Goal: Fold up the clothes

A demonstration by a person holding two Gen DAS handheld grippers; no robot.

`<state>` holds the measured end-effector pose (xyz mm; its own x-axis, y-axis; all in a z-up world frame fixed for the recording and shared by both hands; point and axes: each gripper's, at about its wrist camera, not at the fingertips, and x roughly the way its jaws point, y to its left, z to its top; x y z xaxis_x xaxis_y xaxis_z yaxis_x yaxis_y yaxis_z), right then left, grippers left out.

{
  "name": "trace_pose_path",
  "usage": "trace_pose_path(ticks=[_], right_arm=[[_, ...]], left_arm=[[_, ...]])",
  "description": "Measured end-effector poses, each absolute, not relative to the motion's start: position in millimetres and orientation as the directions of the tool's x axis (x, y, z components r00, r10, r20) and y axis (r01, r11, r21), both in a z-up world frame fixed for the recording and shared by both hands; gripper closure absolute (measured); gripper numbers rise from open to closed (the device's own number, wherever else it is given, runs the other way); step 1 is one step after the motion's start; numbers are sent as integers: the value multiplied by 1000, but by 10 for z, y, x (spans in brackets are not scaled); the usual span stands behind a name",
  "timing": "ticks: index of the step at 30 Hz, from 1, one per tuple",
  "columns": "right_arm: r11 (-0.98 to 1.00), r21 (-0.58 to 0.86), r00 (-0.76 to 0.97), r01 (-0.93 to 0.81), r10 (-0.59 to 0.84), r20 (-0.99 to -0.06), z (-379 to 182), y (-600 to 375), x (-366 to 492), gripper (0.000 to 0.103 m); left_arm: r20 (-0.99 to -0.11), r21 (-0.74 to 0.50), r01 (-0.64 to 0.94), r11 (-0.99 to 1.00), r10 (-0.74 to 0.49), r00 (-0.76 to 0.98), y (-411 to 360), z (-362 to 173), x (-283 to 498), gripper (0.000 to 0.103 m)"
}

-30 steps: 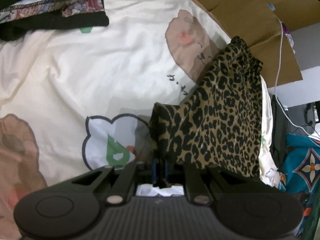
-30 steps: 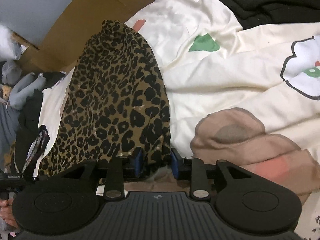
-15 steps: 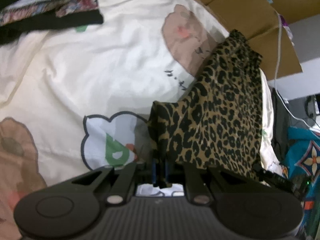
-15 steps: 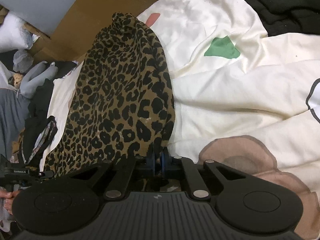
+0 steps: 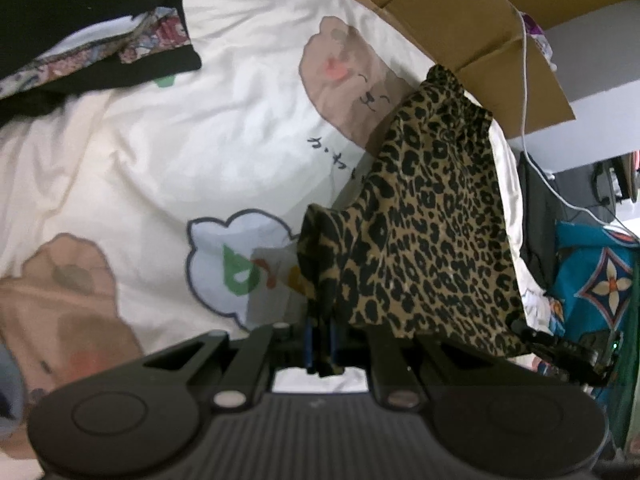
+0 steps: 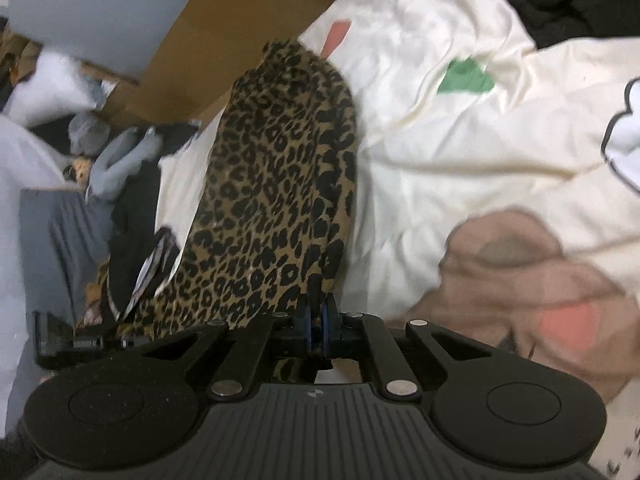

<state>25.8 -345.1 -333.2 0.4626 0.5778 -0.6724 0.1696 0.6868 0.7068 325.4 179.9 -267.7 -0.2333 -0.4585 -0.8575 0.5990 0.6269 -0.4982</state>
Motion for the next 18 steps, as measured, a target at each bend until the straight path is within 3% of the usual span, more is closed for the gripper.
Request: trace_pose_path(ticks=[6, 13, 16, 18], right_arm=[[682, 710, 408, 178, 605, -684, -3423, -3341, 158, 100], [796, 585, 360, 153, 507, -783, -3427, -3247, 316, 93], [830, 547, 394, 108, 469, -790, -3301, -3300, 400, 70], [846, 524, 426, 94, 442, -790, -3249, -3347, 508, 69]], left_arm=[[-864, -494, 584, 644, -441, -244, 1886, -2791, 3275, 95], [-890, -452, 591, 668, -384, -246, 1783, -3048, 3183, 95], [-888, -456, 587, 669, -389, -246, 1741, -3048, 3196, 95], [-888, -455, 588, 669, -388, -246, 1734, -3055, 3191, 94]])
